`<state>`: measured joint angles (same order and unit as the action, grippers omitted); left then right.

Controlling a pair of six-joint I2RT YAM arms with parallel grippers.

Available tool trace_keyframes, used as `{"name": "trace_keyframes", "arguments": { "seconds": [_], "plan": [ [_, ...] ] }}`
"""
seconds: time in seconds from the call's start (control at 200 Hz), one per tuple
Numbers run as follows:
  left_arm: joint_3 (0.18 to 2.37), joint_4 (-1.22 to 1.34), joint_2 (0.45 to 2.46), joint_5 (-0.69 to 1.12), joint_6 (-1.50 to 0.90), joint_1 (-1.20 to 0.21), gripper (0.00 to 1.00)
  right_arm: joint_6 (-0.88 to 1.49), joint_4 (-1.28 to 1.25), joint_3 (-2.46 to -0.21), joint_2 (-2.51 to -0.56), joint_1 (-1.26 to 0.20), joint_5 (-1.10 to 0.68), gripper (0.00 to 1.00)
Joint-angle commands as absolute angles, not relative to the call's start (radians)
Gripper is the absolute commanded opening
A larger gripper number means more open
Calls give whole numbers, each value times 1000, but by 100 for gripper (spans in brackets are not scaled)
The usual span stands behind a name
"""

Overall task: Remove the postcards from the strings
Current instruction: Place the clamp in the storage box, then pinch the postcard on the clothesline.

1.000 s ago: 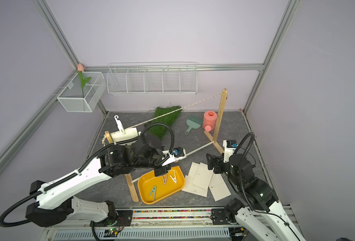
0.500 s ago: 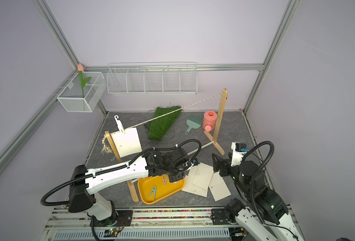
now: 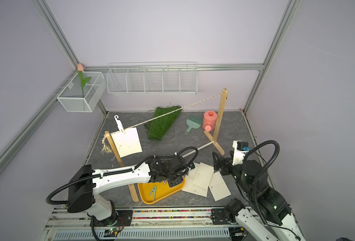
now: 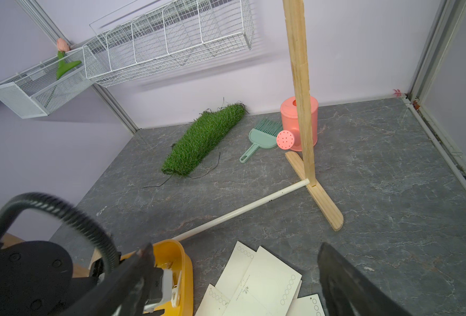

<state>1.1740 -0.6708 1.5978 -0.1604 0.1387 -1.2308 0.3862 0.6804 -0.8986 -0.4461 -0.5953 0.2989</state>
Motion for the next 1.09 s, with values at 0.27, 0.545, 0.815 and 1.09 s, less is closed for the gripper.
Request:
{"name": "trace_keyframes", "arguments": {
  "seconds": [0.27, 0.545, 0.815, 1.09],
  "plan": [
    [1098, -572, 1265, -200, 137, -1232, 87, 319, 557, -930, -540, -591, 137, 97],
    [1341, -742, 1019, -110, 227, -1231, 99, 222, 318, -902, -696, -592, -156, 95],
    [1756, -949, 1041, -163, 323, -1230, 99, 227, 35, -919, -841, -594, -493, 95],
    [1903, -975, 971, -556, 432, -1230, 92, 265, -292, -931, -1059, -693, -689, 98]
  ]
}}
